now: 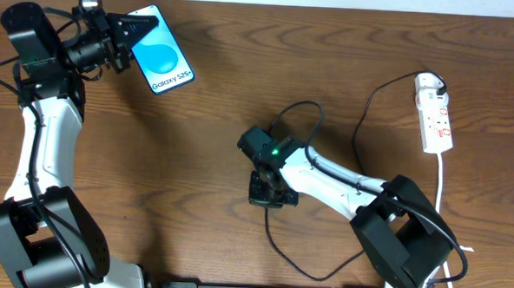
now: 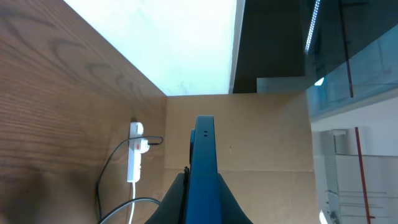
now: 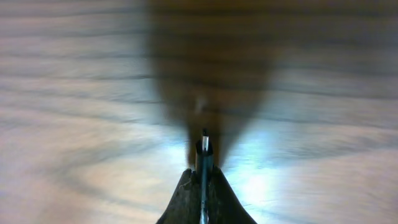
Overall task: Plug charger to phone and switch on socket
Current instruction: 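Close the right gripper on the cable just behind its plug, then lift the cable plug with the right gripper toward the phone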
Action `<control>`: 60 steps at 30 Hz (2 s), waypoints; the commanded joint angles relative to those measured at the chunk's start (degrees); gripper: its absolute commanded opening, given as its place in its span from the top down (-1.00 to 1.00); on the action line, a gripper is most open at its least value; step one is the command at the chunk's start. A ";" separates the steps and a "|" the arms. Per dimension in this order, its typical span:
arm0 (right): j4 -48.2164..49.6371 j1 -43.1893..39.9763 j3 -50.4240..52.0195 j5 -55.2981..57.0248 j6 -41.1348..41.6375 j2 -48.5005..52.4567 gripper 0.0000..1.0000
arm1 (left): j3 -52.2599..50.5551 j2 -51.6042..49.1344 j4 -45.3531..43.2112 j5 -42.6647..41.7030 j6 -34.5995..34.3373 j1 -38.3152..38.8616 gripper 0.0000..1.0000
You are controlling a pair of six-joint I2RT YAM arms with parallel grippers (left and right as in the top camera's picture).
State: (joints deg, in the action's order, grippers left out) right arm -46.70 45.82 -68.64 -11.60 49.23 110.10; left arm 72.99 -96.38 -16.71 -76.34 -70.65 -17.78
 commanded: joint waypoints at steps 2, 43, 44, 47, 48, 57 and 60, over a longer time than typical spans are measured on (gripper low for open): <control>1.49 -1.62 -4.09 -13.55 -11.89 0.79 0.98 | 1.33 0.90 -0.37 -0.35 0.15 -0.07 0.86; 61.90 -7.82 -6.40 -66.69 -12.57 0.79 0.98 | 1.33 0.92 -14.29 -6.45 -4.42 -5.92 0.85; 64.19 -8.37 -6.40 -66.31 -10.51 0.79 0.98 | 1.33 0.92 -14.32 -6.73 -4.39 -5.92 0.86; 68.94 -9.51 -6.40 -65.64 -6.19 0.79 0.98 | 1.33 0.92 -14.32 -7.17 -4.37 -5.81 0.86; 70.40 -9.84 -6.40 -65.37 -4.68 0.79 0.98 | 1.33 0.92 -14.53 -7.21 -4.15 -5.64 0.86; 81.79 -10.27 -6.40 -64.37 4.00 0.79 0.98 | 1.33 0.92 -25.03 -6.78 -4.00 -1.68 0.85; 84.00 -10.25 -6.40 -64.32 4.81 0.79 0.98 | 1.33 0.90 -25.03 -6.60 -3.96 -0.33 0.86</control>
State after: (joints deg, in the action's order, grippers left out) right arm 35.97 35.68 -74.22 -76.23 50.83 110.26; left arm 72.99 -96.38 -40.99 -82.63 -74.76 -19.57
